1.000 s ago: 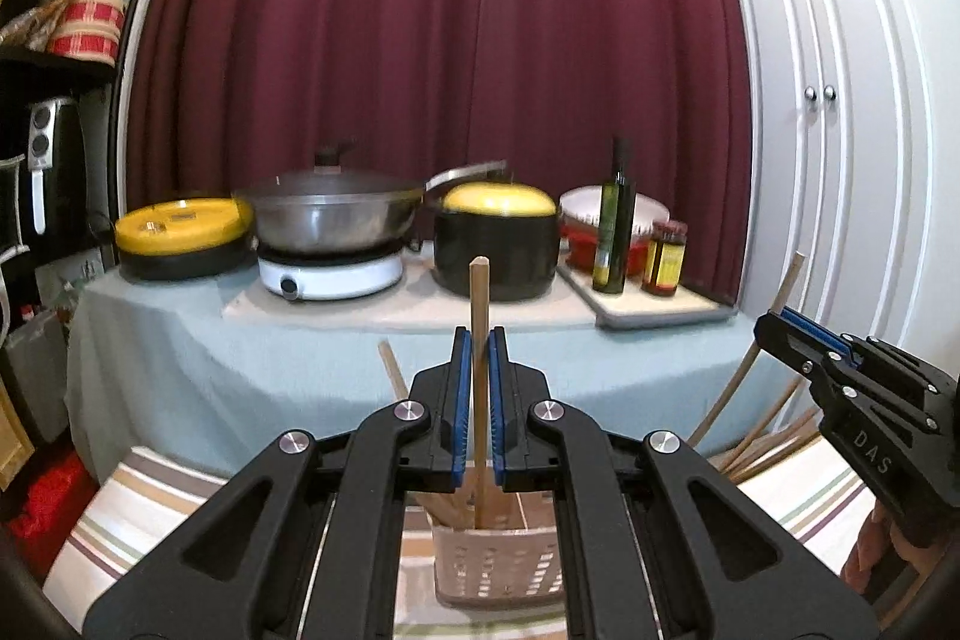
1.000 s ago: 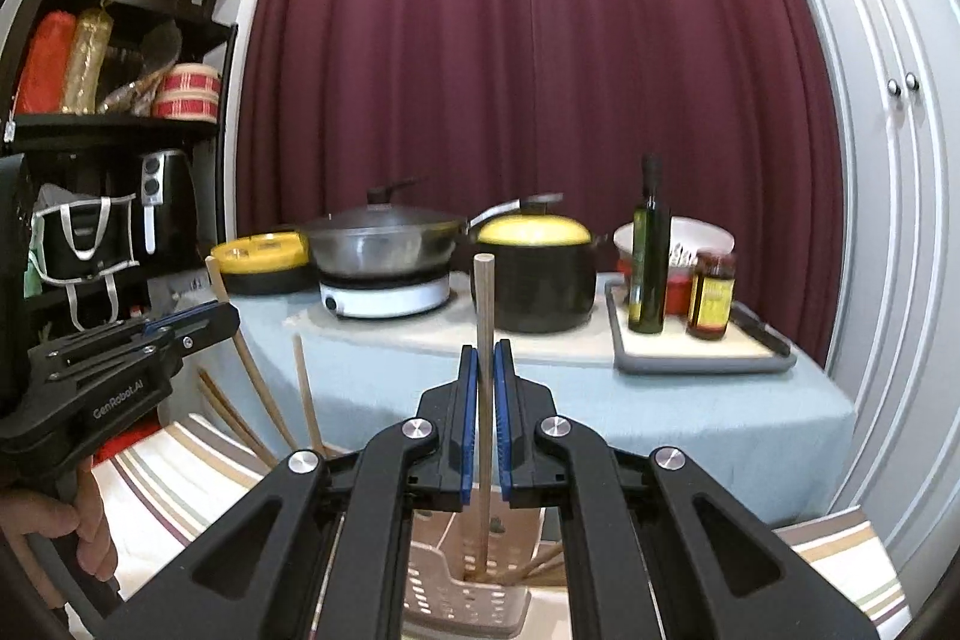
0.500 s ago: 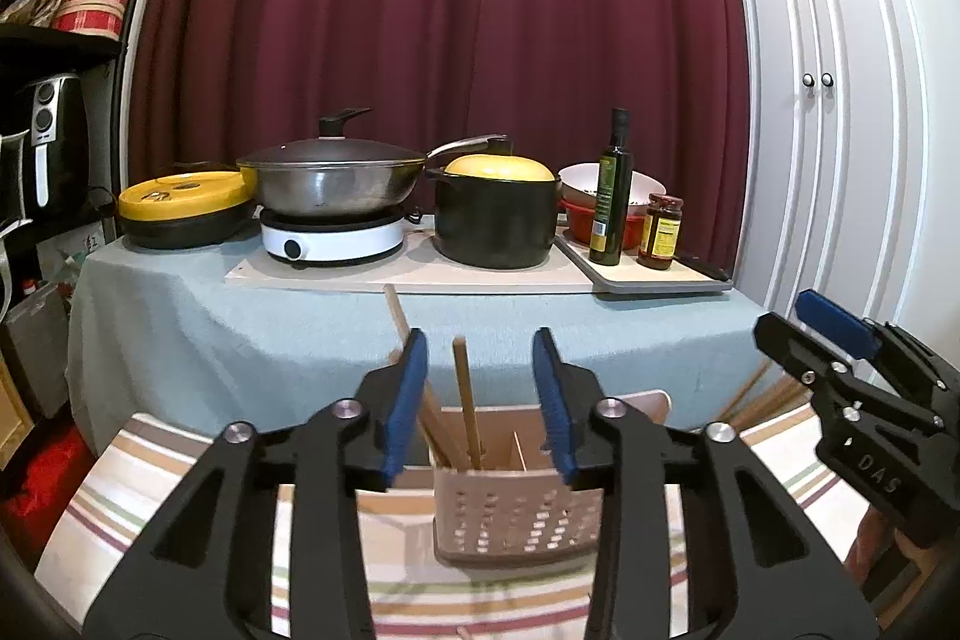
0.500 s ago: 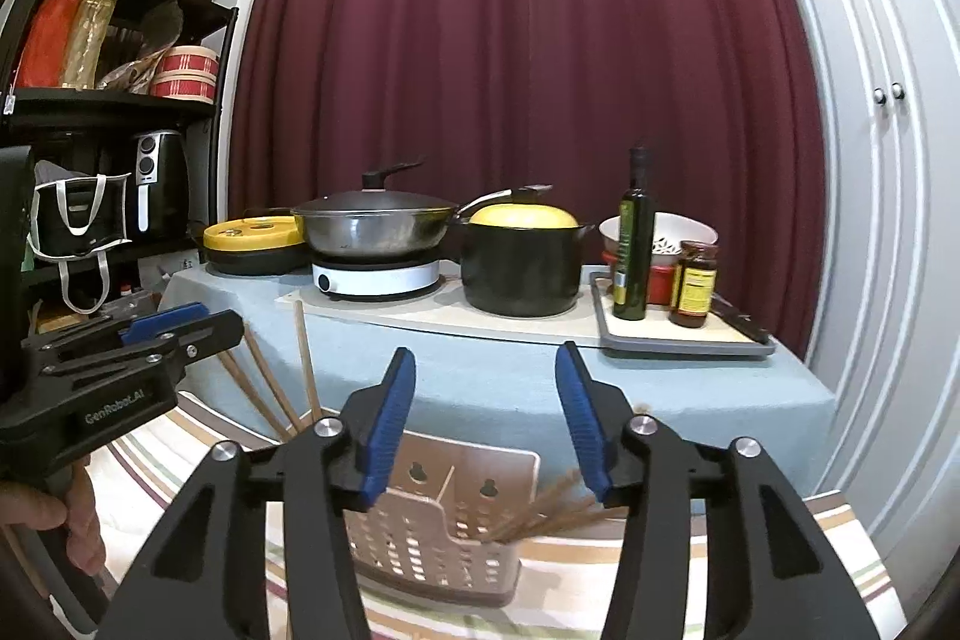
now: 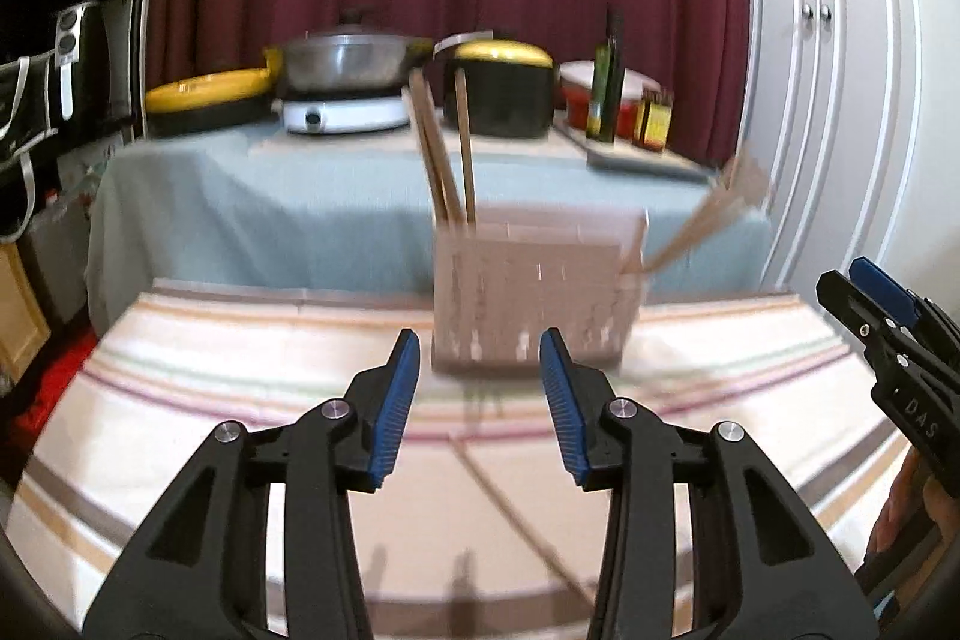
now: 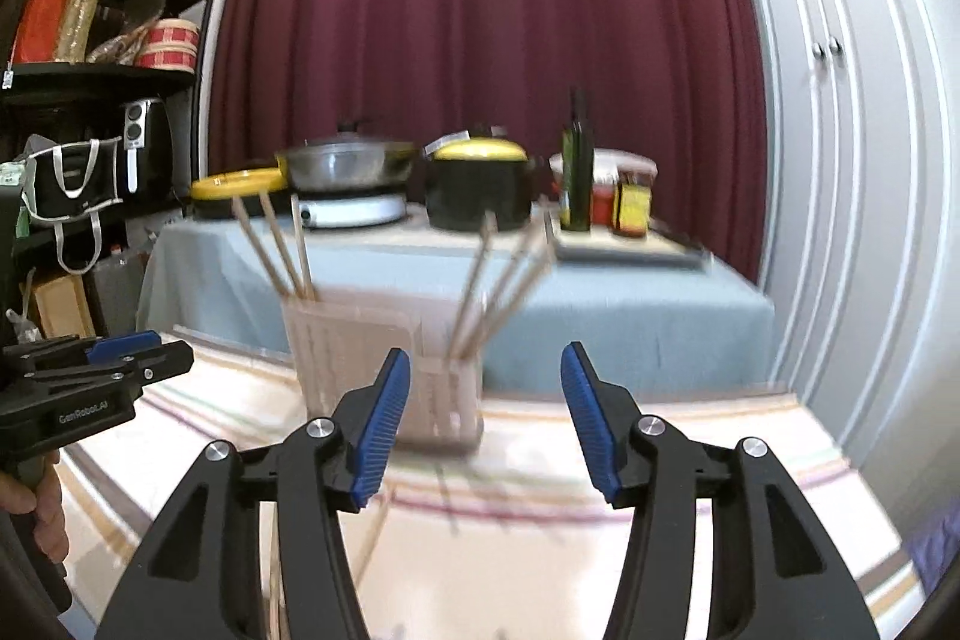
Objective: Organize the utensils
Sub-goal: 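Withdraw both open tools back over the last chopsticks, then close the left tool on a wooden chopstick while the right tool closes on another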
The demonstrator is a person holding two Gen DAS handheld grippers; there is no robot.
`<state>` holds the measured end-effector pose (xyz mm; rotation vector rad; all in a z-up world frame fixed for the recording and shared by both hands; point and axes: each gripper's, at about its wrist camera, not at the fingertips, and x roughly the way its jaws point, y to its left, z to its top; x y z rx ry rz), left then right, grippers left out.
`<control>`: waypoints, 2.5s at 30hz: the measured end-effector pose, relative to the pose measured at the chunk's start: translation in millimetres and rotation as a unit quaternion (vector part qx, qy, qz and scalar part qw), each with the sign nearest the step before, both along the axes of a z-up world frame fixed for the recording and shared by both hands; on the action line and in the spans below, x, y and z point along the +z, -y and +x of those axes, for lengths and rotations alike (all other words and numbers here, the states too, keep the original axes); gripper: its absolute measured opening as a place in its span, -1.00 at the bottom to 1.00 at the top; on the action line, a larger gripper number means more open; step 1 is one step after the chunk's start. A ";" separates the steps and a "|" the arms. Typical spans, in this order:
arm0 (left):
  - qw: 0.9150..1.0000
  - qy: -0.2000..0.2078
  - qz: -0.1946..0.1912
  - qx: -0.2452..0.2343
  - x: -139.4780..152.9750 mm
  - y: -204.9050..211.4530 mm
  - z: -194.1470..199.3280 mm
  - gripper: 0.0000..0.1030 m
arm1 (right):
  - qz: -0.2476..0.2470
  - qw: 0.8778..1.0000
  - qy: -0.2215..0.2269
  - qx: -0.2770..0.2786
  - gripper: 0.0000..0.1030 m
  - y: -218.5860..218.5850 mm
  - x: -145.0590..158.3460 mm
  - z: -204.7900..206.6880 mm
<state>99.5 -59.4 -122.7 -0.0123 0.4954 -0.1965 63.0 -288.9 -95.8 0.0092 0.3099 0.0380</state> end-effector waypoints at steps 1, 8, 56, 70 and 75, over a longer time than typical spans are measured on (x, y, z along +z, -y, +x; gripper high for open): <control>1.000 -0.005 0.004 0.000 -6.6 1.6 -4.9 -0.20 | -0.002 1.000 -0.011 -0.003 0.01 1.4 -9.0 -4.2; 0.999 -0.034 0.027 -0.007 -42.2 17.0 -32.5 -0.20 | -0.008 0.999 -0.043 -0.014 0.01 9.2 -44.1 -30.4; 0.990 -0.114 0.065 -0.052 -121.6 19.4 -72.5 -0.80 | 0.000 0.995 -0.086 0.040 0.01 -21.9 -95.8 -65.6; 0.992 -0.104 0.053 -0.044 -122.1 -4.6 -73.4 -0.80 | -0.021 0.986 -0.128 0.105 0.01 -72.3 -123.6 -67.5; 0.993 -0.103 0.049 -0.044 -122.4 -4.9 -73.1 -0.80 | -0.029 0.985 -0.142 0.098 -0.15 -69.7 -131.5 -66.4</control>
